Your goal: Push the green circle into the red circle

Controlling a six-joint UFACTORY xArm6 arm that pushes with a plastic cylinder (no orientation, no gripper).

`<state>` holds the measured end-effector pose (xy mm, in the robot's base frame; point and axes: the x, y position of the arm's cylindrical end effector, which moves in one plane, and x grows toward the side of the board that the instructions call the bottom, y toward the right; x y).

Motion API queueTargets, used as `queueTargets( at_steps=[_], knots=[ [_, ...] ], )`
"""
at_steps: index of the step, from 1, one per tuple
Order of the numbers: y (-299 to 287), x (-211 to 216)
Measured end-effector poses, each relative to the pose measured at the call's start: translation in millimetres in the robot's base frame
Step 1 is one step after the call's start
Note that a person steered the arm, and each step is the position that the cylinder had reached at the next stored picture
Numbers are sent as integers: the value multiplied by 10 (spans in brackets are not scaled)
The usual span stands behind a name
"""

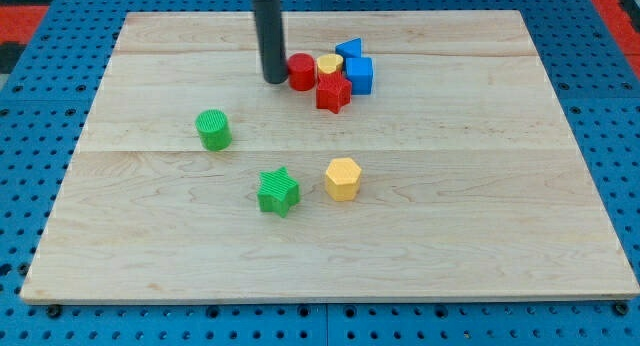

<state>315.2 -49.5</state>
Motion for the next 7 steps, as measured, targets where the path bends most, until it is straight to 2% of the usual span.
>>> queueTargets(
  at_steps=[1,3,4,5,6,7],
  knots=[
    [85,-118],
    [-840,384],
    [-1256,954],
    [-1039,1357],
    [-606,1069],
    [-612,538]
  ],
)
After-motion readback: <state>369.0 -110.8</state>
